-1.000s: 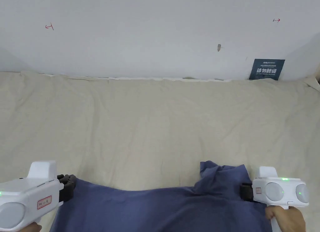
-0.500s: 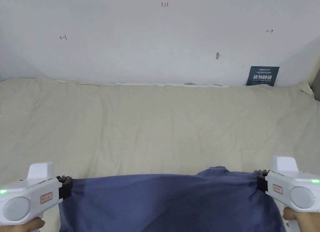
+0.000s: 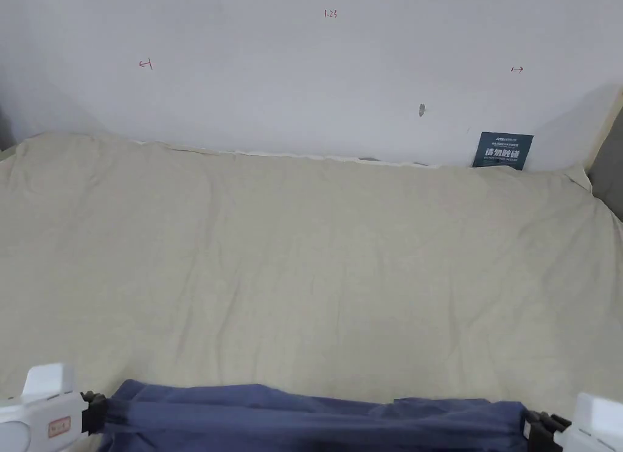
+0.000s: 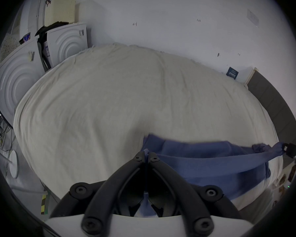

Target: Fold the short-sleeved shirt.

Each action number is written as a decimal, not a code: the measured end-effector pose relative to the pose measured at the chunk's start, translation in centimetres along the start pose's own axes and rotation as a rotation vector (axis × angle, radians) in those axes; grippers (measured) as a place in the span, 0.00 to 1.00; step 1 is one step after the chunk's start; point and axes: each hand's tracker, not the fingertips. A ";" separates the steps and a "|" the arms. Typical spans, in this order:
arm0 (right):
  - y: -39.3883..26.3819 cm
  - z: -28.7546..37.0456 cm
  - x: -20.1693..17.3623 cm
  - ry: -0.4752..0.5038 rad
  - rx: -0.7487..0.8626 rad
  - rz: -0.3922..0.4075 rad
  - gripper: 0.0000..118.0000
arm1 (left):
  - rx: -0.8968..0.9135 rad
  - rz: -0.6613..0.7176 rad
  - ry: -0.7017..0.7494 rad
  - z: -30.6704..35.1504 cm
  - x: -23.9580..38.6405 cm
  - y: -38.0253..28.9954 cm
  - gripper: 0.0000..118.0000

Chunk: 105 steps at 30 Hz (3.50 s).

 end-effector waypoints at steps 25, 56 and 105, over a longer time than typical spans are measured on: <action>4.6 7.0 -7.5 -0.108 0.311 0.013 0.92 | 0.382 -0.042 -0.077 10.4 6.2 4.0 0.96; 6.2 10.2 -14.8 -0.184 0.630 0.237 0.01 | 0.437 -0.002 -0.329 9.8 8.0 6.5 0.00; 6.9 6.4 -15.0 -0.179 0.500 0.237 0.01 | -0.104 0.156 -0.313 -1.4 -10.5 4.2 0.07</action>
